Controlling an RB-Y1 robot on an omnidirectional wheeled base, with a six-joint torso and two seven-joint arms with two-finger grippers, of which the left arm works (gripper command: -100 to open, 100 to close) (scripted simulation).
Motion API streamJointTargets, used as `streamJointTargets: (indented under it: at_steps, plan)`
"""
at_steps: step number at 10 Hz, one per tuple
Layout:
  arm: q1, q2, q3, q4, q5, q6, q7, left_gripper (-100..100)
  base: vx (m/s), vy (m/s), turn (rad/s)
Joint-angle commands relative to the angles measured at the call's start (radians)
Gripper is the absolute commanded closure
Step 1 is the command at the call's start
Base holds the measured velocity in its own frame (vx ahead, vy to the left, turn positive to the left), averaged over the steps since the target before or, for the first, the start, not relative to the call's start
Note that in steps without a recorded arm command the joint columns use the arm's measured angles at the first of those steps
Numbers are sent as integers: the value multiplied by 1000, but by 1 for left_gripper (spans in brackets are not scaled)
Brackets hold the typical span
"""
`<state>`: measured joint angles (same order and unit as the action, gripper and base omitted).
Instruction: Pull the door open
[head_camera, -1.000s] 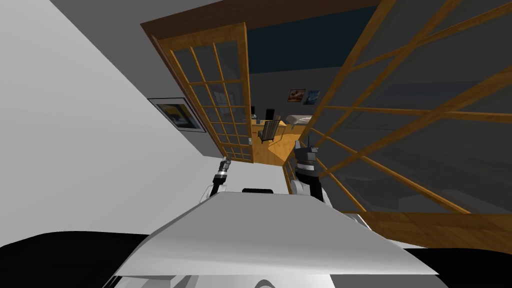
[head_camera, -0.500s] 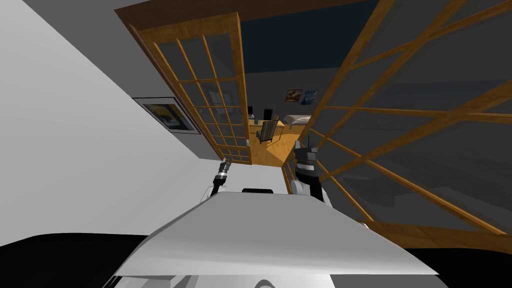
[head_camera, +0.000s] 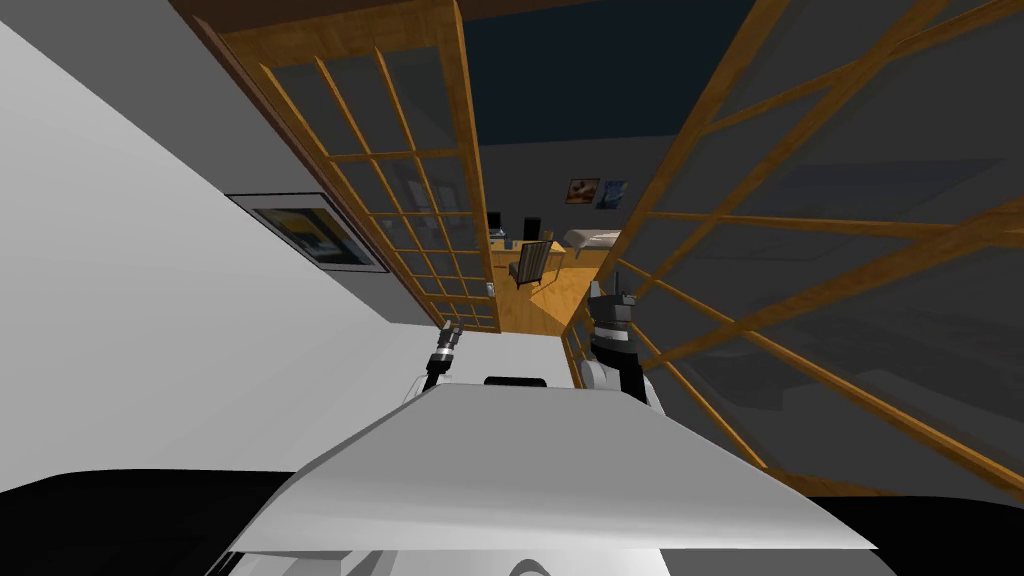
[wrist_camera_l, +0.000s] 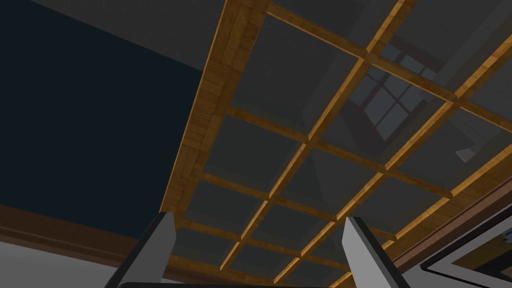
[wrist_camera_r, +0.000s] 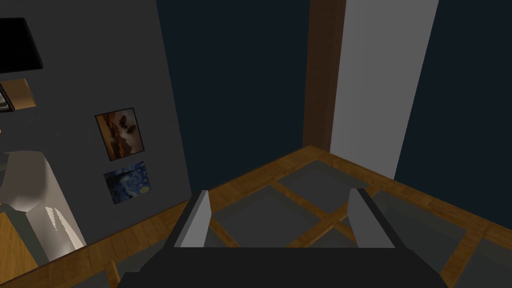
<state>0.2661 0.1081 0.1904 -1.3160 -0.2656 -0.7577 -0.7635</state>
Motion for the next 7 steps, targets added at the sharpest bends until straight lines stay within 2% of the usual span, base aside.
streamJointTargets:
  at_steps: [1, 7]
  plan:
    - [-7, -1, 7, 26, -7, -4, -33, -100, 109, -23, -67]
    - [-35, -2, 35, 136, -30, -32, -142, -100, 109, -11, -55]
